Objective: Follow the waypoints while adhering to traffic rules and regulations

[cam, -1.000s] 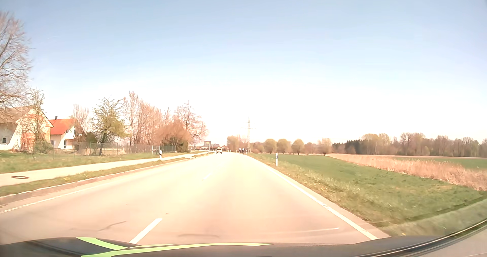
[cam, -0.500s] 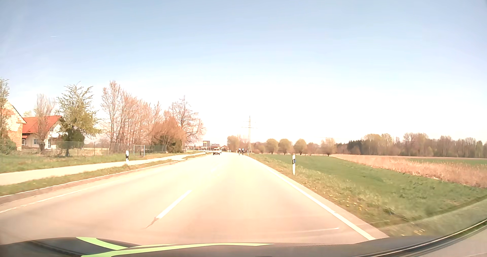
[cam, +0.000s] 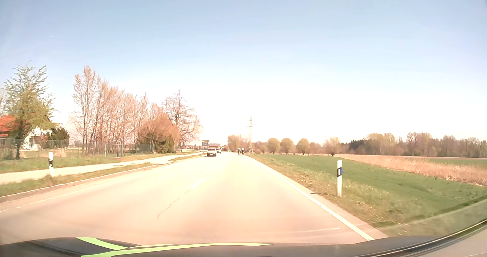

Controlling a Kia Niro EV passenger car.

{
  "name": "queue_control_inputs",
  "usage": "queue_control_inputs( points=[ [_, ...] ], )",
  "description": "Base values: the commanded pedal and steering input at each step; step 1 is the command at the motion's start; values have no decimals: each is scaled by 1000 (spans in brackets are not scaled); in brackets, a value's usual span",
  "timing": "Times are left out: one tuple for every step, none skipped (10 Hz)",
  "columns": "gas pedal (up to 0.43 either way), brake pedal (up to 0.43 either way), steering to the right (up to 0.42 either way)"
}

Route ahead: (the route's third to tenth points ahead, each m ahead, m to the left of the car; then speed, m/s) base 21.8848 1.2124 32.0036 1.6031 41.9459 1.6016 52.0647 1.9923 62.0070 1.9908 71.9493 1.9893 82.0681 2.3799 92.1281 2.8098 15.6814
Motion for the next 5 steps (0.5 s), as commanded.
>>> queue_control_inputs(
  points=[
    [177,0,-1],
    [177,0,-1],
    [177,0,-1],
    [177,0,-1],
    [177,0,-1]
  ],
)
